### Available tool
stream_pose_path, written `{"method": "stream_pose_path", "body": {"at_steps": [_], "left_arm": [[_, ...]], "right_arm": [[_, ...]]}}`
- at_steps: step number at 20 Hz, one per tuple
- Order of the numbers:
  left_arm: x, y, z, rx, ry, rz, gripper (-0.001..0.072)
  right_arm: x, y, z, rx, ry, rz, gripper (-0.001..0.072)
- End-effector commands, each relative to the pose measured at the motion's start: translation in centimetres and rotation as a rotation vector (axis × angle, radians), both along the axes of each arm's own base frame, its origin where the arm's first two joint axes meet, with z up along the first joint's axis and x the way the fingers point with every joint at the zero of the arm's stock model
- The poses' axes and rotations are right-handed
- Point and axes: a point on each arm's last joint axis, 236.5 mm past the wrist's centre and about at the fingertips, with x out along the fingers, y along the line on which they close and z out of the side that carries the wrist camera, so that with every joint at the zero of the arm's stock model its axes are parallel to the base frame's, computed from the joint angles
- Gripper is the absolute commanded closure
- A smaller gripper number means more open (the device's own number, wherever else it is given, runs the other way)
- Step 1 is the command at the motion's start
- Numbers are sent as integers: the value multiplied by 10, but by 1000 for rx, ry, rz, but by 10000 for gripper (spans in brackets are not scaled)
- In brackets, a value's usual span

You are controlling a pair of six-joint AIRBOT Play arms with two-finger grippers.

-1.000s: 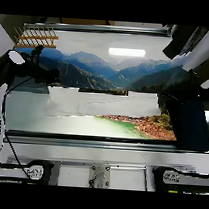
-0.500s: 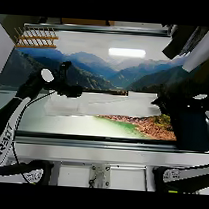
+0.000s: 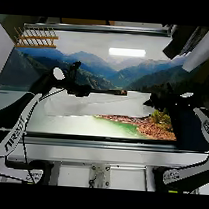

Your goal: Fold the clothes and pants, and hang the long-sleeved shirts on hangers.

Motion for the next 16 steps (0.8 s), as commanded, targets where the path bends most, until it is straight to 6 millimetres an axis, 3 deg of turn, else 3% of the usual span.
{"method": "stream_pose_path", "body": {"at_steps": [1,4,7,12,16], "left_arm": [[12,-25,-11,-10,17,-45,703],[23,-61,-24,-13,12,-110,703],[24,-104,-41,-15,15,-187,702],[13,-170,-65,-21,27,-312,703],[5,-203,-74,-27,24,-377,703]], "right_arm": [[-20,-46,14,-236,67,94,703],[-18,-81,72,-410,26,157,703],[-10,-79,144,-442,-45,165,704],[1,-38,230,-458,-150,220,704],[10,9,275,-469,-272,285,703]]}}
